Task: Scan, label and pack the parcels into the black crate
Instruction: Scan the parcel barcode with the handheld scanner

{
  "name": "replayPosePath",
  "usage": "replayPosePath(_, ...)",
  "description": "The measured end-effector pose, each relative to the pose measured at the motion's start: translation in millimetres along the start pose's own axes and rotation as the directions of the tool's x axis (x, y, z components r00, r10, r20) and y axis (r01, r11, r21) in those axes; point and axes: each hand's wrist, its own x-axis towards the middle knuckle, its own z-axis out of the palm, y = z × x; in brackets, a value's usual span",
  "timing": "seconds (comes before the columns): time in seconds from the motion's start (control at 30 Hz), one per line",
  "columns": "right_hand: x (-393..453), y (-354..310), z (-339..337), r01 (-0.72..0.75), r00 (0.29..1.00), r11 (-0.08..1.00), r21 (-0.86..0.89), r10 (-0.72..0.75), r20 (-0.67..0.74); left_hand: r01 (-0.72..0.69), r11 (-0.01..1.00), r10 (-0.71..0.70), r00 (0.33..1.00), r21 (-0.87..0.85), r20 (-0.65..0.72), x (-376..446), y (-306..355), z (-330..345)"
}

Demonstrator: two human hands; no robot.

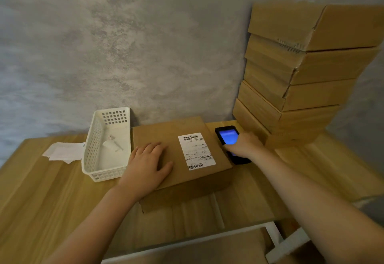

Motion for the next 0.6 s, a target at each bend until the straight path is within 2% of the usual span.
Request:
replayPosePath(0.17, 9, -4, 22, -0.031, 0.999, 0.999, -0.007, 0.031, -0.021, -0.054, 0.990, 0.054, 0.999, -0.131, -0.001, -6, -11, -7)
replayPosePath(0.37, 21, -4, 34, -0.036, 0.999, 0.999, -0.014, 0.036, 0.031, -0.035, 0.979, 0.030, 0.999, -0.203, -0.025, -9, -31, -11)
replayPosePath(0.53, 28, -4, 32, -0.025, 0.995, 1.000, 0.007, 0.024, 0.098, -0.033, 0.965, 0.006, 0.995, -0.261, -0.103, -10, -51, -20)
replayPosePath(0.6, 26, -14, 19, 0.008, 0.998, 1.000, -0.025, -0.006, 0.057, -0.026, 0.964, -0.010, 0.991, -0.264, -0.134, -10, -64, -26)
